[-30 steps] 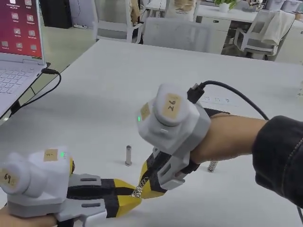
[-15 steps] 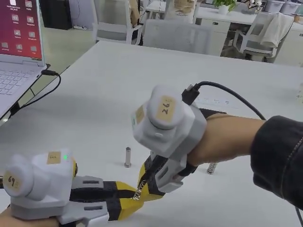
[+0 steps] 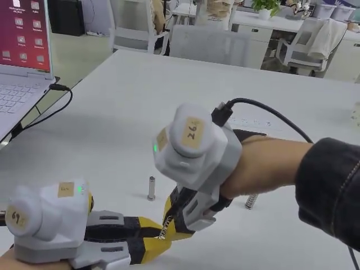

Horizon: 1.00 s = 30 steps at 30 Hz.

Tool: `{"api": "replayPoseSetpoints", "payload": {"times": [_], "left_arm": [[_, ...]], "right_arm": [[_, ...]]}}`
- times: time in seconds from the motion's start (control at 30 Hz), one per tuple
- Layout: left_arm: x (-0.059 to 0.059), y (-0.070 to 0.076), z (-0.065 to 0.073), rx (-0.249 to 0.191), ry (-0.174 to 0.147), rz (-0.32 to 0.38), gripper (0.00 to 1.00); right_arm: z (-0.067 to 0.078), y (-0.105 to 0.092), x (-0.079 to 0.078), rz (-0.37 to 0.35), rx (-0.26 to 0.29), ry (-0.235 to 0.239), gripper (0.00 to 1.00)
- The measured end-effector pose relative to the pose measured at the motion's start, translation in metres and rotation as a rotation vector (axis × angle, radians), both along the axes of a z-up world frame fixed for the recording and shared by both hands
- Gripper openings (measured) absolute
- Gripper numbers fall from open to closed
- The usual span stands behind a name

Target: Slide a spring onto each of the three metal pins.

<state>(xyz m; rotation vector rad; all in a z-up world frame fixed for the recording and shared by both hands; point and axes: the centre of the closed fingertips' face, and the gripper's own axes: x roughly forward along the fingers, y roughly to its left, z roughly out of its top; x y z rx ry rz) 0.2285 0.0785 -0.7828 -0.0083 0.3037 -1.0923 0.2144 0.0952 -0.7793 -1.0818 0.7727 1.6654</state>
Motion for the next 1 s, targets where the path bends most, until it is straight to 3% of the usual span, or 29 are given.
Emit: {"api": "replayPoseSetpoints", "payload": {"times": [0.43,1.0], "left_arm": [[0.003,0.006,-0.002,0.001,0.003,0.022,0.13],[0.012,0.02,-0.006,0.014,-0.009,0.095,0.38]], "right_arm": [[-0.001,-0.002,0.008,-0.007,-0.013,-0.018,0.08],[0.0,-0.005,0.017,-0.024,-0.008,-0.029,0.09]]}}
